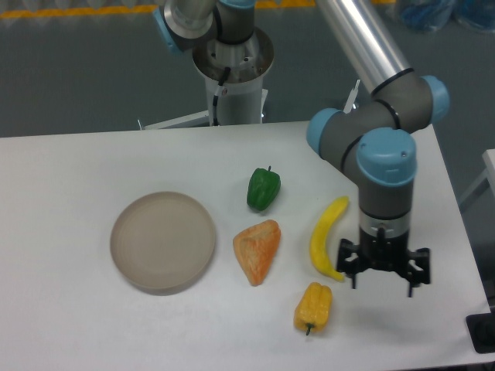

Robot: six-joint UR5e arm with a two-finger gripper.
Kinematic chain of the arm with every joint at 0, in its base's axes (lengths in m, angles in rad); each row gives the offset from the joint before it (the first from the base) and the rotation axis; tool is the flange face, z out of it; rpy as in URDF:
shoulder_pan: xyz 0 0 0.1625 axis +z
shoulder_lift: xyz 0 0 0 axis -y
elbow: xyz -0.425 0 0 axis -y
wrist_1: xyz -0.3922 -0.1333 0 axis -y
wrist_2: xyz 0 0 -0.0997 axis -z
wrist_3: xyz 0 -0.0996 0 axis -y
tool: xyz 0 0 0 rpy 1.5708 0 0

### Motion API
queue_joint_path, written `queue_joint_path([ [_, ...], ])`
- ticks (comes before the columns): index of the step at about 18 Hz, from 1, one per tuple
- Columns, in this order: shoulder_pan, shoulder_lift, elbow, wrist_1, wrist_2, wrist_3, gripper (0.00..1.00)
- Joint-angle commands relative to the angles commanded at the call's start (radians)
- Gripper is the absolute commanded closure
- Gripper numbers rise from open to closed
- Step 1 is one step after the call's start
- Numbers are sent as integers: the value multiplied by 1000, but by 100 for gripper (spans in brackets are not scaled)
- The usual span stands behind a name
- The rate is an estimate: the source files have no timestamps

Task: Pick up the yellow pepper from the table
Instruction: 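Move the open gripper over the small yellow pepper, then lower the gripper around the yellow pepper and close on it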

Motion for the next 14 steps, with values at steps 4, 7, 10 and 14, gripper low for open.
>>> queue_joint_path([
  [4, -23, -11, -58, 12, -15, -5, 0],
  [7, -34, -11, -77, 15, -14, 0, 0],
  [10, -48, -20, -81, 17, -12, 8, 0],
  [14, -57, -40, -78, 26, -6, 49, 0],
])
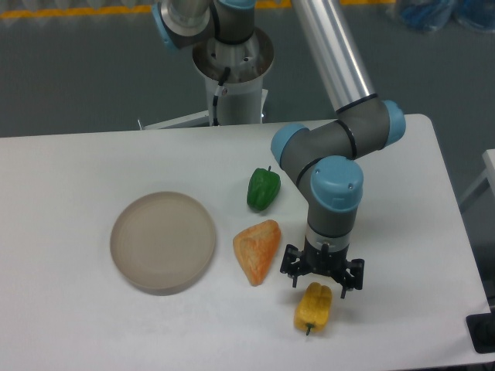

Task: Pick up the yellow pepper from the table
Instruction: 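Lower the gripper around the yellow pepper and close on it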

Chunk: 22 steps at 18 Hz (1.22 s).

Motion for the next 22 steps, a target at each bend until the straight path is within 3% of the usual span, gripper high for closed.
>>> queue_joint_path([
  [17, -12, -40, 21, 2, 38, 40, 0],
  [22, -14, -45, 26, 5, 43, 39, 47],
])
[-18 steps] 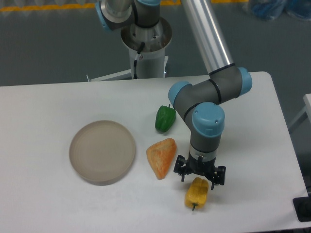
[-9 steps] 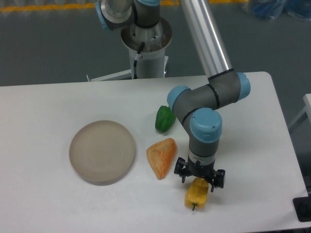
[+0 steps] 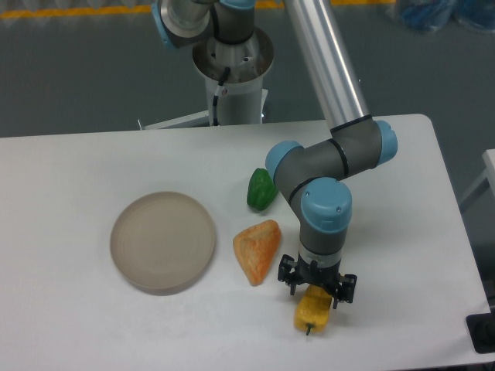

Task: Pick up the yellow pepper from the table
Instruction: 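Lower the gripper around the yellow pepper and close on it, then lift the gripped yellow pepper up off the table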

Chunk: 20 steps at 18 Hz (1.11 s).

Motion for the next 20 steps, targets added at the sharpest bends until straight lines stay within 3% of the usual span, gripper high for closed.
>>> queue_joint_path([
  [4, 0, 2, 12, -2, 0, 2, 57],
  [7, 3, 14, 37, -5, -2, 2, 57],
  [14, 29, 129, 31, -8, 2, 34, 58],
  [18, 90, 210, 3, -21, -2, 109, 58],
  [20, 135, 248, -43, -32, 0, 226, 58],
])
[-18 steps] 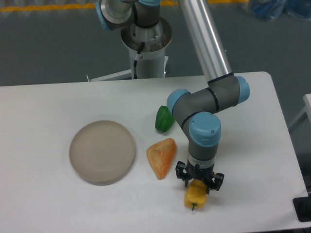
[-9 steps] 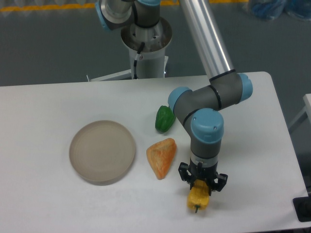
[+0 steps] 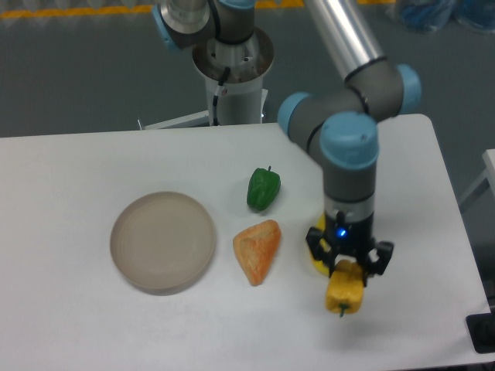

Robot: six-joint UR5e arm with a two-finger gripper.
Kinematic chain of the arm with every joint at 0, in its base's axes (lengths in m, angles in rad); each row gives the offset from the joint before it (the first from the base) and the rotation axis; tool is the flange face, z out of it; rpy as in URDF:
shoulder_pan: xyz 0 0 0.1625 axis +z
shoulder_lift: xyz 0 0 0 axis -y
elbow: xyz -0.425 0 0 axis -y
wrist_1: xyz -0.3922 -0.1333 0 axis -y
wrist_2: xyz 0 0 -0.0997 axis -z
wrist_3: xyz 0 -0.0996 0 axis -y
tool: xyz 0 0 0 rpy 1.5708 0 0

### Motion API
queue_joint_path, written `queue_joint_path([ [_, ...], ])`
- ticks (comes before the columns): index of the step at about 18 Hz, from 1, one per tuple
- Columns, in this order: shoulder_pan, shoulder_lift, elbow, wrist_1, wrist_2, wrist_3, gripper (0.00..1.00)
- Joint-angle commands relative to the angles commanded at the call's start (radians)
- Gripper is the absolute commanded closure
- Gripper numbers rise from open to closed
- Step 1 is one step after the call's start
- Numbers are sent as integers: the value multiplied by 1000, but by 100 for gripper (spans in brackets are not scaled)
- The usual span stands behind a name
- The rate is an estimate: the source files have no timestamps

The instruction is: Pick up the yellow pepper from the table

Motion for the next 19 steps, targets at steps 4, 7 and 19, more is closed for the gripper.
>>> queue_joint_path([
  [4, 34, 29, -54, 1, 2, 97, 58],
  [7, 31, 29, -54, 1, 9, 97, 58],
  [19, 28, 25, -52, 5, 25, 94, 58],
])
